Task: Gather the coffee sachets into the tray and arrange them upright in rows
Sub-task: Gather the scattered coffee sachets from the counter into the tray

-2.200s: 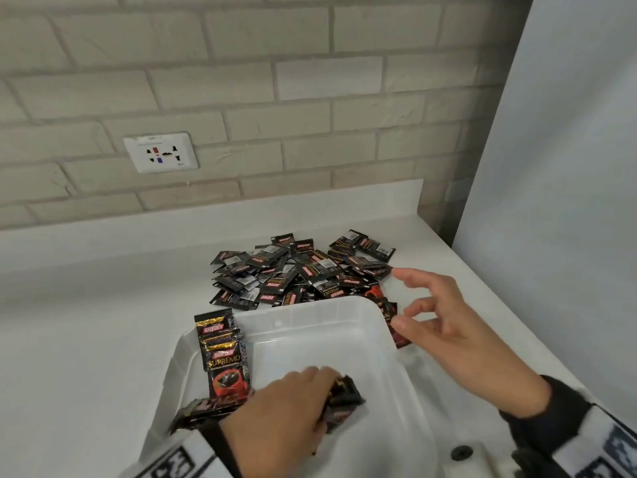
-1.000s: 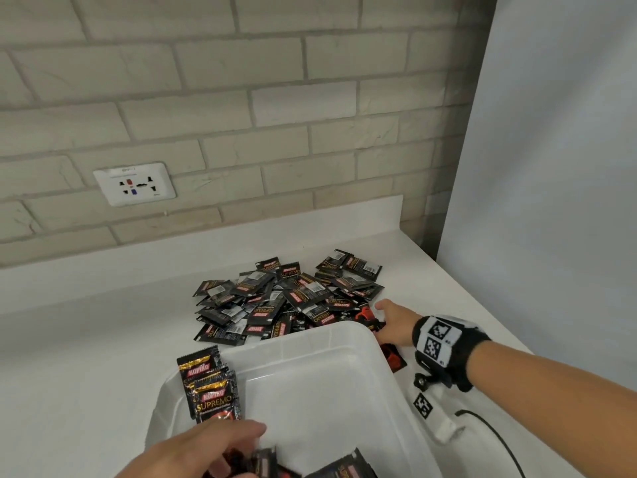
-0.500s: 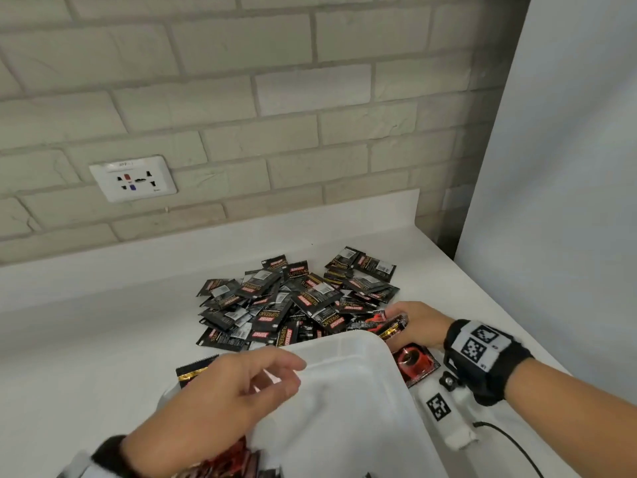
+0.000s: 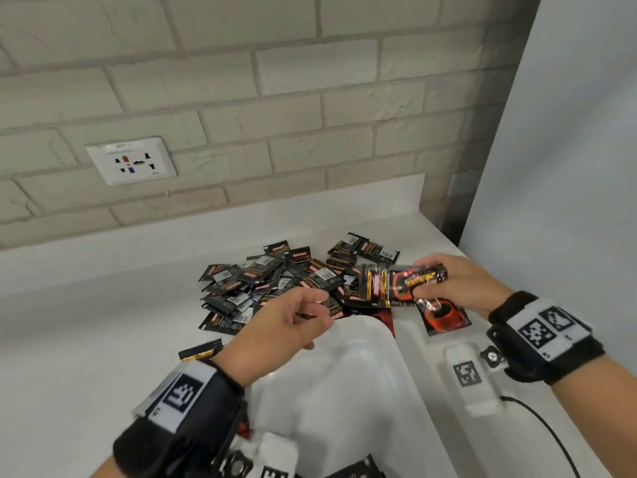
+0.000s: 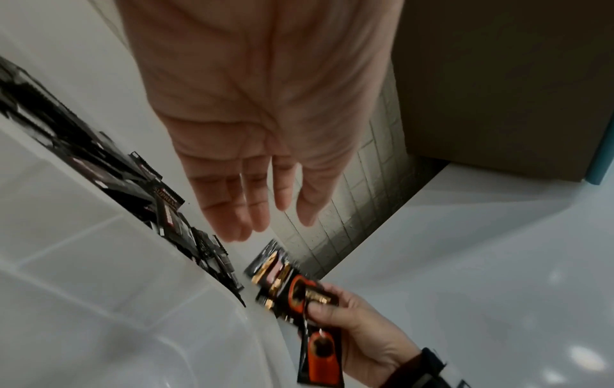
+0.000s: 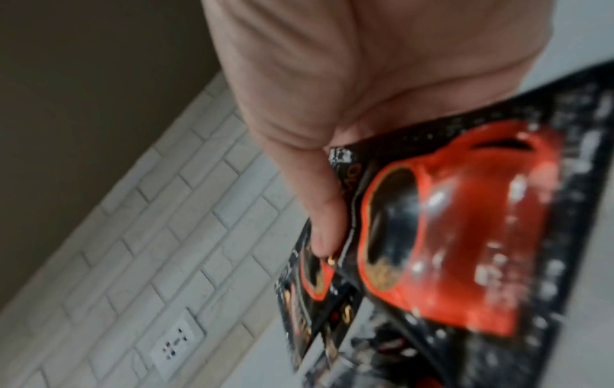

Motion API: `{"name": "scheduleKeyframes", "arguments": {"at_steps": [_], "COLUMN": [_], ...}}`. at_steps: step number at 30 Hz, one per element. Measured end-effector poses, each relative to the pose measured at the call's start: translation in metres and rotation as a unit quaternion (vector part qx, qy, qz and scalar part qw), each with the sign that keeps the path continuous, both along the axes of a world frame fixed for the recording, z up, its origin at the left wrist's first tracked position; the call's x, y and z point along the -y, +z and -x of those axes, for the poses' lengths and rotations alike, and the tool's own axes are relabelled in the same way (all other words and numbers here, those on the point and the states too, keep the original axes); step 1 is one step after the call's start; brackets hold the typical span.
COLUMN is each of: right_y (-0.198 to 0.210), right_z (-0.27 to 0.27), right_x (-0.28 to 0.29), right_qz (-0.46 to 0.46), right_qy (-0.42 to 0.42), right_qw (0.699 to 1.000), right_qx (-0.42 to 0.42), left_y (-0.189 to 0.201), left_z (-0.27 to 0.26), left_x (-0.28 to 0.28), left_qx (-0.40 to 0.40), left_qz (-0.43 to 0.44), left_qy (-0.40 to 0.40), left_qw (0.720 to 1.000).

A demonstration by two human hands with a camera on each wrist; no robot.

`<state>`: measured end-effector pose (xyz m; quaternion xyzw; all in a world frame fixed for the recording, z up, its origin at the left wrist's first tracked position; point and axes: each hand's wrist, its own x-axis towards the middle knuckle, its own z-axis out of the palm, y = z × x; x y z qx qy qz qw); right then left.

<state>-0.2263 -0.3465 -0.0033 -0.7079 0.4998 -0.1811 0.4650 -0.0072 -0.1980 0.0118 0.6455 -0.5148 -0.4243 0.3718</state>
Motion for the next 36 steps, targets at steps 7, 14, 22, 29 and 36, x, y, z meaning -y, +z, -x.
{"name": "scheduleKeyframes", "arguments": {"at_steps": [7,14,22,29,36], "right_y": [0.022,0.009,-0.01,-0.009,0.008], "right_z": [-0.043,-0.074,-0.079,-0.068,-0.072], "right_x": [-0.041,-0.066,-0.077,-0.072,-0.07], "right_qz": [-0.013,-0.021,-0.061,-0.024,0.019], "right_qy": [0.023,0.045,0.046,0.02,0.03], "right_qw": [0.983,0.977,0.974,0.972,0.971], "right_qx": [0.181,0.206,0.214,0.232,0.237], "left_y": [0.002,-0.011,-0.019,-0.021,-0.017], "left_z": [0.02,0.01,0.005,-0.005,0.002], "left_x": [0.01,0.01,0.009,0.004,0.0], "left_qx": [-0.147,-0.331,-0.467,-0.407,-0.301], "left_qz": [0.026,0.126,0.079,0.127,0.134], "left_qy": [0.068,0.24,0.239,0.28,0.213], "left_qw": [0.986,0.904,0.848,0.86,0.92]}}
